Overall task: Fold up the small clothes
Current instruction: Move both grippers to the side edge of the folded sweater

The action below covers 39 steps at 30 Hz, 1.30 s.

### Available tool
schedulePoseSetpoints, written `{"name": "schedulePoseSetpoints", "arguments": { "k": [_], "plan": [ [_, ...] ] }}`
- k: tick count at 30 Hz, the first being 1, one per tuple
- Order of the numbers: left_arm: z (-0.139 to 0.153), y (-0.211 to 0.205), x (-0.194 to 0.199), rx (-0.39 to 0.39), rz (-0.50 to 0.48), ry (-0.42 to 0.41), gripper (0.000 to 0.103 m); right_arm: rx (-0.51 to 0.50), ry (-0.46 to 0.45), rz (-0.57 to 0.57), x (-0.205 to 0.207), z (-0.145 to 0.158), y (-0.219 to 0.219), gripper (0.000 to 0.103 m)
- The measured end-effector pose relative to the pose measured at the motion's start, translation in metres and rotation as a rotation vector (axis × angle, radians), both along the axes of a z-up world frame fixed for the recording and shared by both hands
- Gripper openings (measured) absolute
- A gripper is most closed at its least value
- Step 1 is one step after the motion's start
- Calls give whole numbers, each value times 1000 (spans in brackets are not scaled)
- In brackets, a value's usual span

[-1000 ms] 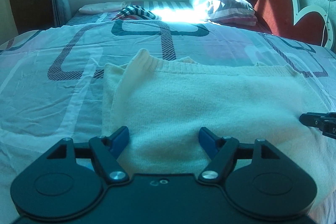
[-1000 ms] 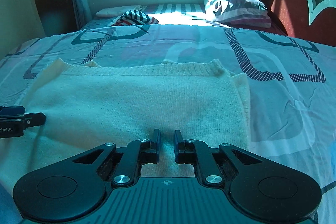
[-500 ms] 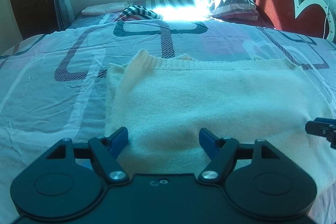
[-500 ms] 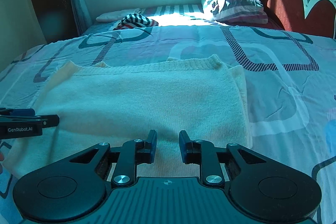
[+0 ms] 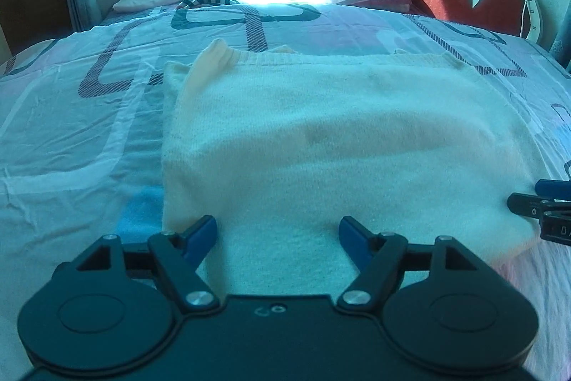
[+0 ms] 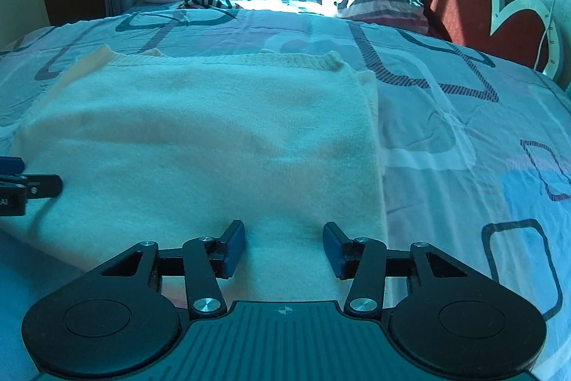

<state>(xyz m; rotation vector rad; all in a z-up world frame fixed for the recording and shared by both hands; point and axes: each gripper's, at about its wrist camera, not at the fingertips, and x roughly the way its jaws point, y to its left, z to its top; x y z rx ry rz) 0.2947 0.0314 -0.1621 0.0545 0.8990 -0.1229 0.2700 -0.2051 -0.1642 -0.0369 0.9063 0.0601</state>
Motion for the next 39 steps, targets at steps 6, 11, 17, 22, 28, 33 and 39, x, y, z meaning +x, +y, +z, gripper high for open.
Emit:
{"name": "schedulePoseSetpoints", "arguments": {
  "k": [6, 11, 17, 22, 28, 33, 39],
  "plan": [
    [-1, 2, -5, 7, -16, -3, 76, -5, 16, -54, -12, 4, -11, 59],
    [-2, 4, -8, 4, -22, -9, 77, -10, 24, -72, -18, 12, -7, 59],
    [5, 8, -17, -21, 4, 22, 77, 22, -56, -23, -28, 38, 1, 59],
    [13, 16, -33, -114, 91, 16, 77, 97, -84, 44, -24, 46, 8, 58],
    [5, -8, -23, -77, 128, 26, 77, 101, -36, 150, -14, 21, 18, 52],
    [1, -19, -25, -4, 152, 26, 78, 134, 25, 188, -14, 5, -3, 52],
    [14, -7, -34, -88, 249, 69, 79, 183, -30, 222, -15, 29, -11, 52]
  ]
}}
